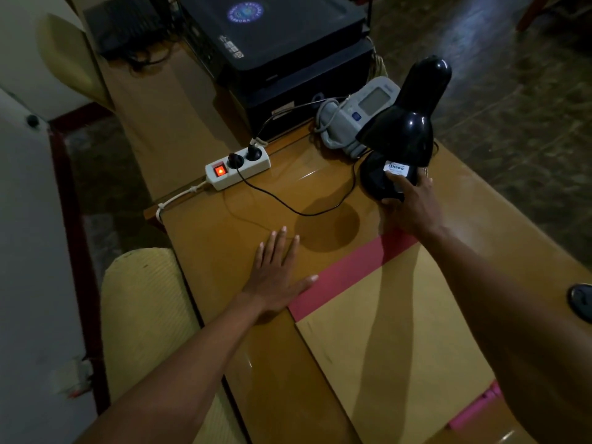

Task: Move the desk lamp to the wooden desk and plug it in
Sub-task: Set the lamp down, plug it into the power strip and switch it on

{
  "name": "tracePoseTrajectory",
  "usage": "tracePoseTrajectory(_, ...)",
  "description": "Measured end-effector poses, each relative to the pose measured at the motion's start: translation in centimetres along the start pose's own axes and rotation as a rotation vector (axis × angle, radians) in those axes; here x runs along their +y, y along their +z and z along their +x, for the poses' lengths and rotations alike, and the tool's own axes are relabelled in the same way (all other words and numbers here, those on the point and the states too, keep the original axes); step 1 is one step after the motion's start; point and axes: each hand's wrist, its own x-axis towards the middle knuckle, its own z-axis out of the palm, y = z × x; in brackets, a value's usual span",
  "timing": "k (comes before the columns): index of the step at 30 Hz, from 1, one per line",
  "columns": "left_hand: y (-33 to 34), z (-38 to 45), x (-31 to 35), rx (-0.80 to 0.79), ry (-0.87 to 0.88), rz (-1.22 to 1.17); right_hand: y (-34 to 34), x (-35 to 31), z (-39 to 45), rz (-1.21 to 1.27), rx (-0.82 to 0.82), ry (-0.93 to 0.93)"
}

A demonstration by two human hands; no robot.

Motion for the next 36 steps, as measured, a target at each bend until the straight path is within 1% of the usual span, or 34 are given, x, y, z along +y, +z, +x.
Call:
tracePoseTrajectory(6,-0.4,-0.1,0.2,-0.032,-0.006,-0.004,0.1,0.5,0.0,0.004,0.002,-0.014)
tracePoseTrajectory(9,-0.6,-0.1,0.5,-0.008,-0.015,0.005,0.0,0.9,-0.1,0.007,0.039,-0.025)
tracePoseTrajectory(12,-0.7,-0.1,0.5,0.002,-0.015,0.011,0.2,1.1,-0.2,-0.010,0.035,-0.040)
tracePoseTrajectory(18,-0.8,-0.2,0.6,-0.039,-0.006,0.031,0.0,0.6,-0.7,0.106,0.028,-0.038)
tracePoseTrajectory(25,-0.9,0.0,0.6,-0.057,-0.008,0.043,0.0,0.5,-0.8,0.130,0.034,-0.019)
tracePoseTrajectory(36,-0.5,-0.1,0.4,-0.034,-0.010,0.049,0.8,0.9,-0.4,0.160,0.039,0.006)
